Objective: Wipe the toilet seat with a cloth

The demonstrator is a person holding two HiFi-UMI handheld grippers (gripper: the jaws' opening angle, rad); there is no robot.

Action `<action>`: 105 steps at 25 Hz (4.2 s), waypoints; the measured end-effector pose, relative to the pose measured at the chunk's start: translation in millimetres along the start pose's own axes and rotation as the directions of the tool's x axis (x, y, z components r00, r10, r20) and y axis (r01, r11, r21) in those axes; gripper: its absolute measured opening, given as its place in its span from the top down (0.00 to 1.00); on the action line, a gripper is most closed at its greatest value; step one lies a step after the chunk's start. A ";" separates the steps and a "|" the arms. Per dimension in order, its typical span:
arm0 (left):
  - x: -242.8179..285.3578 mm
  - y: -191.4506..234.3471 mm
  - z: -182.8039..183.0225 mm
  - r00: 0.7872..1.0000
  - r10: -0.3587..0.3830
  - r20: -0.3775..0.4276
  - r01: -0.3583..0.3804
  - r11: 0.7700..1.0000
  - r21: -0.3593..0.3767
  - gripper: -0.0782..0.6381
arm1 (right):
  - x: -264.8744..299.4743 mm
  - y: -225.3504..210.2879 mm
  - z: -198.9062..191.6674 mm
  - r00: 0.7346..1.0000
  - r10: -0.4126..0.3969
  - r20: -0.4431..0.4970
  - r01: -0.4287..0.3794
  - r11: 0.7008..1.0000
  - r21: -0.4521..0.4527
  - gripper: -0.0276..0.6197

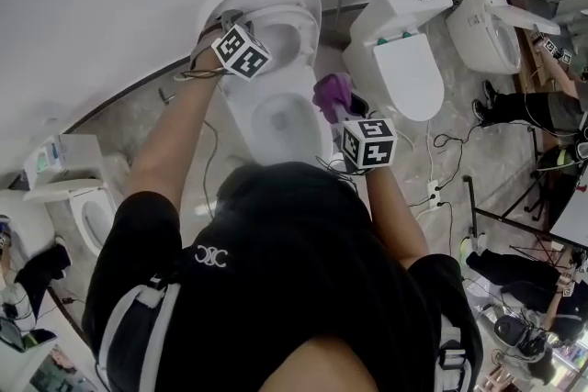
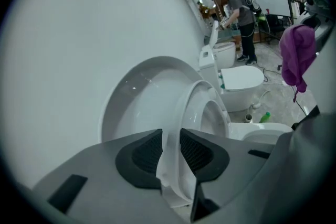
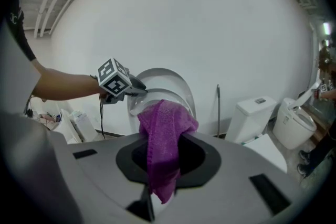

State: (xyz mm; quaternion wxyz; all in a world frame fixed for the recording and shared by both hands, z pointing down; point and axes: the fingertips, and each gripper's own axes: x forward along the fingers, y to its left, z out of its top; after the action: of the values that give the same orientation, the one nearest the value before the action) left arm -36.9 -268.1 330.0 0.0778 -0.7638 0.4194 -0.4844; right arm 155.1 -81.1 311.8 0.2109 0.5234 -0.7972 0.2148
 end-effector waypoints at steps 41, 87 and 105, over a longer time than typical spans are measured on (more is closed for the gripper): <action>-87.1 -172.7 -0.6 0.683 -0.660 -0.314 0.695 0.719 0.000 0.73 | -31.0 -72.5 -33.9 0.989 0.148 0.018 -0.147 0.989 -0.017 0.86; -6.6 -626.3 -220.0 0.486 -0.782 -0.389 0.759 0.599 -0.254 0.72 | 76.4 -86.7 -260.0 0.838 0.292 -0.460 -0.329 0.945 0.002 0.86; 45.2 -569.9 -225.4 0.656 -0.749 -0.098 0.582 0.584 -0.566 0.88 | 280.4 -128.8 -262.7 0.932 0.152 -0.329 -0.228 0.951 -0.208 0.86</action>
State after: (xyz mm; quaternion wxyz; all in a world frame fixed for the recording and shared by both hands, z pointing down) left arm 111.9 126.9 776.7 -0.3780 -0.7668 0.2109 -0.4740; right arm 201.6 -188.0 699.9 0.3734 0.3733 -0.8217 0.2146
